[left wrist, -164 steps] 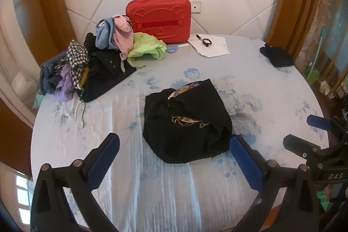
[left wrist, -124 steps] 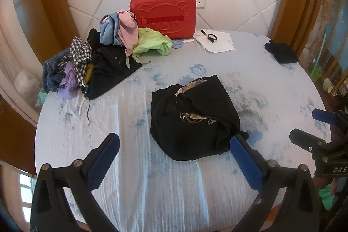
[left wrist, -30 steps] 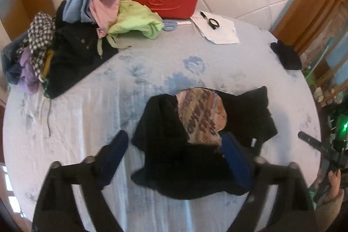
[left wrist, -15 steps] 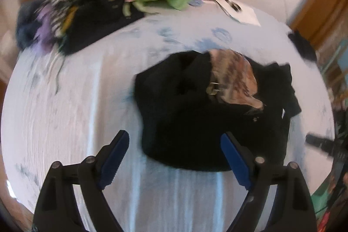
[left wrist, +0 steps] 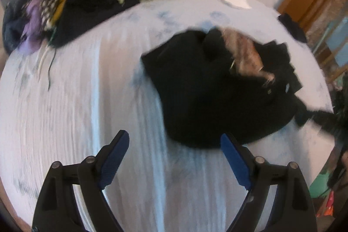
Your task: Fold clothes
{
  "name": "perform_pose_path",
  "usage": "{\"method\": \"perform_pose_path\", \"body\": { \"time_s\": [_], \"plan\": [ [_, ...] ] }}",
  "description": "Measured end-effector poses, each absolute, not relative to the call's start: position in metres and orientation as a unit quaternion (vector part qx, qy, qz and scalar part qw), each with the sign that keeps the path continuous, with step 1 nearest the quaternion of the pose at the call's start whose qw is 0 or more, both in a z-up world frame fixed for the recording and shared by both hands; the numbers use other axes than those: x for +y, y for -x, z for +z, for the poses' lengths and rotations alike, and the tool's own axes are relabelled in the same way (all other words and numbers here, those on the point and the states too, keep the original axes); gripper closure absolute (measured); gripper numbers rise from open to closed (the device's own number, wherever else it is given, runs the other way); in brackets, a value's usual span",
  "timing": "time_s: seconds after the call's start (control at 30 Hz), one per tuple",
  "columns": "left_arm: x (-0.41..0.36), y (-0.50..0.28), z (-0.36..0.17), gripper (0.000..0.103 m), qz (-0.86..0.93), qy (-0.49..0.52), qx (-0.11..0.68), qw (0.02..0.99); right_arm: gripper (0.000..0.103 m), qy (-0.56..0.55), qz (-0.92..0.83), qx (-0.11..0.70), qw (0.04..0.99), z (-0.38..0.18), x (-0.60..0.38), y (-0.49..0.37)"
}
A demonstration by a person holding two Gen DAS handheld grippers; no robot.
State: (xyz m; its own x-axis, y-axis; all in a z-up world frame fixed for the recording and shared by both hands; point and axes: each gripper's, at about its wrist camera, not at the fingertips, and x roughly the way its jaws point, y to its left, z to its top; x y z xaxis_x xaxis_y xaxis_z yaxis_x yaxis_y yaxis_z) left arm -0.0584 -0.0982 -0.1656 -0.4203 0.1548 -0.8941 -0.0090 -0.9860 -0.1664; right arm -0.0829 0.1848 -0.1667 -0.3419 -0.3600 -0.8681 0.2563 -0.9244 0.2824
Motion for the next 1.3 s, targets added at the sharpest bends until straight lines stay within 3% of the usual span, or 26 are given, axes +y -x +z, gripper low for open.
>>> {"method": "perform_pose_path", "body": {
  "time_s": [0.13, 0.23, 0.37, 0.67, 0.77, 0.8, 0.9, 1.13, 1.23, 1.3],
  "plan": [
    [-0.085, 0.08, -0.155, 0.016, 0.851, 0.52, -0.043, 0.064, 0.086, -0.423, -0.883, -0.159, 0.128, -0.091, 0.26, 0.103],
    [-0.072, 0.087, -0.152, 0.016, 0.855, 0.512, -0.042, 0.076, 0.087, -0.4, -0.893, -0.197, 0.056, -0.076, 0.315, 0.116],
    [-0.041, 0.098, -0.165, 0.012, 0.849, 0.519, -0.039, 0.087, 0.087, -0.424, -0.879, -0.219, -0.008, -0.096, 0.366, 0.117],
    [-0.003, 0.136, -0.186, 0.013, 0.84, 0.535, -0.063, 0.065, 0.087, -0.467, -0.848, -0.251, 0.021, -0.14, 0.4, 0.123],
    [0.009, 0.149, -0.194, 0.072, 0.837, 0.539, -0.072, 0.057, 0.087, -0.466, -0.848, -0.248, 0.041, -0.139, 0.402, 0.122],
    [0.013, 0.153, -0.196, 0.08, 0.836, 0.541, -0.074, 0.055, 0.087, -0.465, -0.848, -0.25, 0.049, -0.135, 0.401, 0.12],
    [0.012, 0.152, -0.159, 0.084, 0.864, 0.499, -0.05, 0.041, 0.087, -0.441, -0.859, -0.245, 0.082, -0.116, 0.396, 0.122],
    [-0.027, 0.196, -0.059, 0.086, 0.9, 0.429, -0.075, 0.026, 0.087, -0.369, -0.891, -0.225, 0.141, -0.034, 0.391, 0.18],
    [-0.033, 0.2, -0.066, 0.086, 0.897, 0.436, -0.073, 0.024, 0.086, -0.4, -0.883, -0.199, 0.141, -0.048, 0.376, 0.179],
    [-0.036, 0.2, -0.072, 0.086, 0.893, 0.443, -0.071, 0.023, 0.077, -0.421, -0.878, -0.181, 0.14, -0.058, 0.366, 0.178]
  ]
}}
